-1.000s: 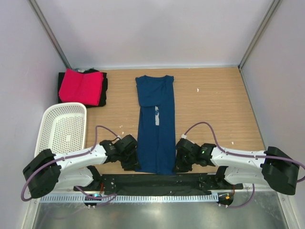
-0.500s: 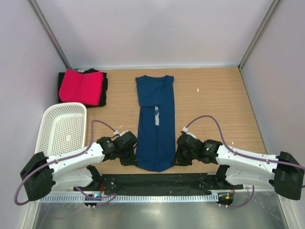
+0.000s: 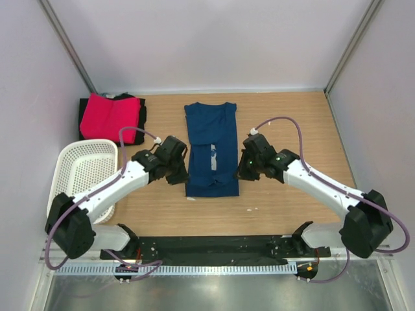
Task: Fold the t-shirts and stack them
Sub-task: Fold the tshirt
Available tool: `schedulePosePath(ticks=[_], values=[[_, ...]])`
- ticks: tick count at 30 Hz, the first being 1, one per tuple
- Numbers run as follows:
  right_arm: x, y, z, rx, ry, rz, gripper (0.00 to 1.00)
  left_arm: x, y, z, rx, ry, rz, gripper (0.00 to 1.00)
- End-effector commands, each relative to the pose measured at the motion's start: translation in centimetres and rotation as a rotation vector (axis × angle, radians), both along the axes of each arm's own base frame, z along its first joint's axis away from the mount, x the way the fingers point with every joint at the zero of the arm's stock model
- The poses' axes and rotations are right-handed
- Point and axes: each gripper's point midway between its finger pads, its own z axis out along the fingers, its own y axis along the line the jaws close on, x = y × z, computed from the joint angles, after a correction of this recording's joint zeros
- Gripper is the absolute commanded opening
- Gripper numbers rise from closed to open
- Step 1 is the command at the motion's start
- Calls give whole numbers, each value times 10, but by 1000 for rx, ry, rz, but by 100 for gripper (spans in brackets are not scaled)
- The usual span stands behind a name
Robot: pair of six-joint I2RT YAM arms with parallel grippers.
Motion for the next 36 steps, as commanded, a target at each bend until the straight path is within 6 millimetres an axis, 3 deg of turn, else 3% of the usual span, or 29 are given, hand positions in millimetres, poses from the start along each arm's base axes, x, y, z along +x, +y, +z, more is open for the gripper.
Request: schedulePosePath(ticks=[1,5,8,10,16,21,24,36], values=[[31,-1,11,-38,-64,58,1,41,-7,23,2,-99,-44,0],[69,0,20,-17,-103,38,1,77,-7,23,7,-111,-28,0],[91,-5,12,-30,-87,31,1,98,-9,30,-5,-125,-28,0],[105,-1,16,-22,-97,37,1,109,-10,22,9,-111,-26,0],[142,3,-2,-22,-70,25,1,142,-9,2,3,-86,-24,0],[161,-4,-23,-48,-33,-8,1,165,-8,-8,-25,-85,-21,0],[172,-7,-27,-52,-30,-23,1,175,-10,-9,-30,-95,-23,0],[202,-12,-43,-104,-16,-38,1,198,-14,-45,-13,-35,-39,0]])
